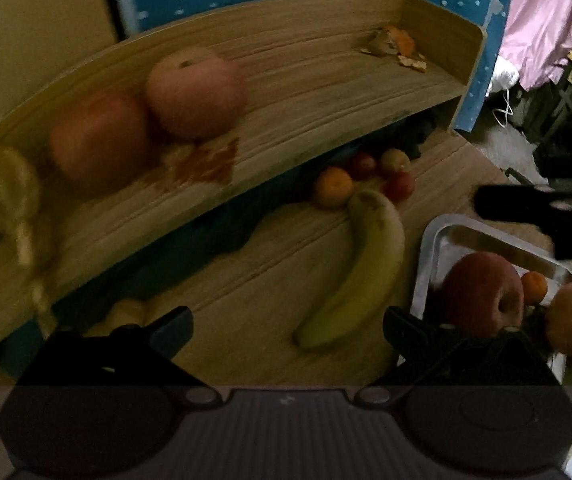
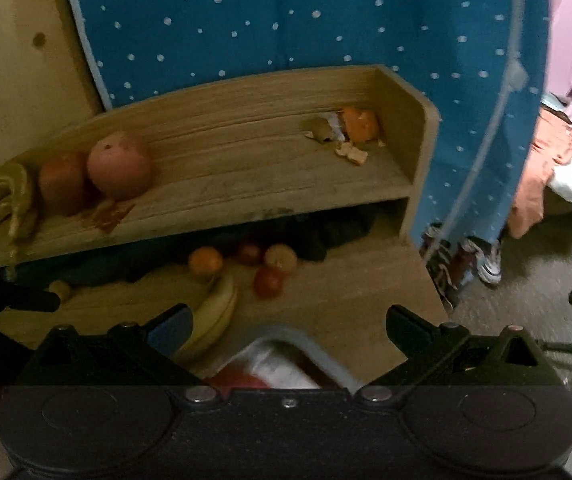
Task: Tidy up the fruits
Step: 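Grasp a small red fruit with the right tool while the left tool grasps a yellow banana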
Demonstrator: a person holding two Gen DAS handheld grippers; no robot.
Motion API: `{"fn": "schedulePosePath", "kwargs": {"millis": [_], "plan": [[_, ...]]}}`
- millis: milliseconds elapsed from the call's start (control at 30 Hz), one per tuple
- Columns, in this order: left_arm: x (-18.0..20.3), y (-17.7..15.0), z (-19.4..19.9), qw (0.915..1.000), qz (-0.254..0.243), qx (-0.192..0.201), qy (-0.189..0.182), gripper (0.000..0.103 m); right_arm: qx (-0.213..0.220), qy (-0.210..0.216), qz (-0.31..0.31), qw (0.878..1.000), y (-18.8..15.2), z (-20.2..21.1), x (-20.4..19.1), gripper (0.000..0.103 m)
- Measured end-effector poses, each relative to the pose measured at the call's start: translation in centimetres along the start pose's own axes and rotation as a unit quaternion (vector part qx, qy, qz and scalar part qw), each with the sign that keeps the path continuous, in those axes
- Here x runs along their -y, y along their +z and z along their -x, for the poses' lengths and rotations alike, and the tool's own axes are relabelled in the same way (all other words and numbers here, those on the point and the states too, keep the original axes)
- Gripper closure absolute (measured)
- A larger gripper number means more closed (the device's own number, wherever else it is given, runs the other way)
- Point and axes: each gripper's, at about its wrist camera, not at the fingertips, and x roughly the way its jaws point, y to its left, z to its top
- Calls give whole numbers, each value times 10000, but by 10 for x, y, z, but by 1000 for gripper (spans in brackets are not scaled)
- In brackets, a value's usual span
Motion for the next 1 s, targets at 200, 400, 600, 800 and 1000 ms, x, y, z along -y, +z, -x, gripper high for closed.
{"fn": "schedulePosePath", "kwargs": {"millis": [200, 400, 600, 800, 1000], "plan": [[10, 8, -13, 9997, -183, -136, 34, 0, -195, 134, 91, 9997, 12, -34, 6, 1], [12, 15, -24, 9996, -143, -226, 5, 0, -364, 140, 37, 9992, 14, -59, 10, 8], [18, 18, -30, 9990, -271, -313, -140, 6, -456, 87, -57, 9989, 14, -73, 14, 18], [24, 20, -40, 9984, -322, -377, -255, 17, -519, 90, -175, 9985, 15, -86, 14, 24], [26, 22, -44, 9981, -309, -434, -322, 21, -576, 138, -153, 9981, 15, -100, 11, 27]]}}
